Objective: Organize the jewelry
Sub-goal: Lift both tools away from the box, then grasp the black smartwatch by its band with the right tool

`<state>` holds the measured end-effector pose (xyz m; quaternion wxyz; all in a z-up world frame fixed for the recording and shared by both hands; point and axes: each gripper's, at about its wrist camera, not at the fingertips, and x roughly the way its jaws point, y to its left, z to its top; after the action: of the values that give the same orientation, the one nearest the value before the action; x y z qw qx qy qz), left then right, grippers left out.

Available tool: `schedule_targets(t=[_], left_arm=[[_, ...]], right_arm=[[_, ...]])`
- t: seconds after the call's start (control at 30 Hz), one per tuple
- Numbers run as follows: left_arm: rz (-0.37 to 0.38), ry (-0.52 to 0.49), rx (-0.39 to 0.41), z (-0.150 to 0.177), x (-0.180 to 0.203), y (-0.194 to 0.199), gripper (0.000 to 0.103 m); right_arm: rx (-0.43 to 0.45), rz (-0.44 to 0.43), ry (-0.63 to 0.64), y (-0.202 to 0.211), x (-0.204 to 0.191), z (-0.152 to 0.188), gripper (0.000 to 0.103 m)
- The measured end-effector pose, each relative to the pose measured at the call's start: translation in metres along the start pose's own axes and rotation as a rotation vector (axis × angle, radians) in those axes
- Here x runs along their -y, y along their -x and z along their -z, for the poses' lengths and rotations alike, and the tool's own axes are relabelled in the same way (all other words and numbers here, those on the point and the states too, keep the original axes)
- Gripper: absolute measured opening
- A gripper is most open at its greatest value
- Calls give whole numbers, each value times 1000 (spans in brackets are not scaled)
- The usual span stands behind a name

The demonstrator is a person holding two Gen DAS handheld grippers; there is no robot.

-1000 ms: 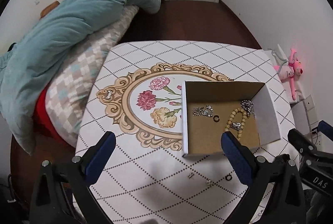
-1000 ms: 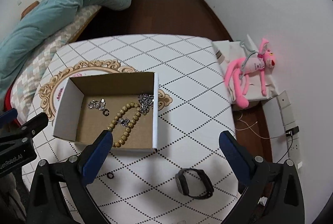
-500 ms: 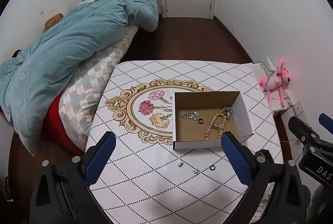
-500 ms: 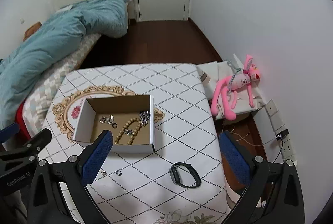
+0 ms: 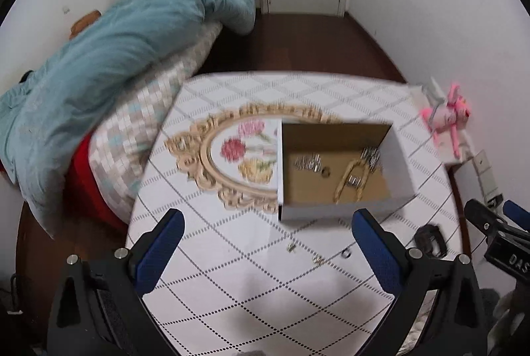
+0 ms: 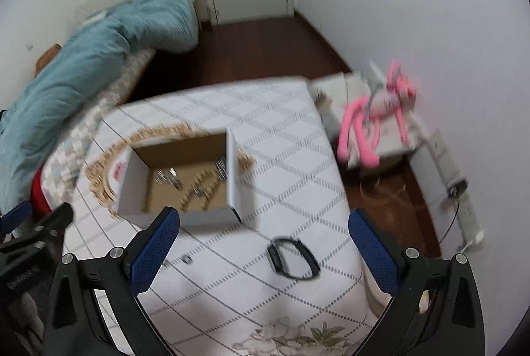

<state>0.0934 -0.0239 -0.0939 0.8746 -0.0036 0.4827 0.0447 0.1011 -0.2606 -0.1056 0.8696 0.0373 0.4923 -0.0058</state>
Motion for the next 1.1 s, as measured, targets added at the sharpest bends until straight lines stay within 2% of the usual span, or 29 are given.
schedule_targets(t=[0.13, 0.23, 0.43, 0.5, 0.57, 0.63, 0.8, 0.93, 1.1], left_arm=[[-13, -6, -84, 20, 1, -37, 103], [4, -7, -155, 38, 2, -65, 103], [46, -40, -222, 62, 14, -91, 103], [61, -56, -217, 65, 19, -94, 103], [68, -65, -213, 67, 22, -95, 101], [80, -63, -208, 67, 20, -92, 100], [84, -23, -209, 73, -11, -86, 100], [87, -8, -223, 81, -28, -82, 100], [108, -29, -215, 89, -20, -80, 99]], right_arm=[[-140, 15, -17, -62, 21, 21, 103], [-207, 28, -1, -98, 27, 36, 103], [-252, 42, 4, -134, 30, 50, 103], [-244, 42, 2, -138, 30, 51, 101], [-225, 62, 24, -138, 26, 51, 88], [-196, 57, 51, -133, 21, 49, 61], [-179, -34, 64, -116, 6, 52, 55], [-178, -126, 24, -101, -7, 63, 55], [-188, -139, 3, -96, -22, 82, 54]])
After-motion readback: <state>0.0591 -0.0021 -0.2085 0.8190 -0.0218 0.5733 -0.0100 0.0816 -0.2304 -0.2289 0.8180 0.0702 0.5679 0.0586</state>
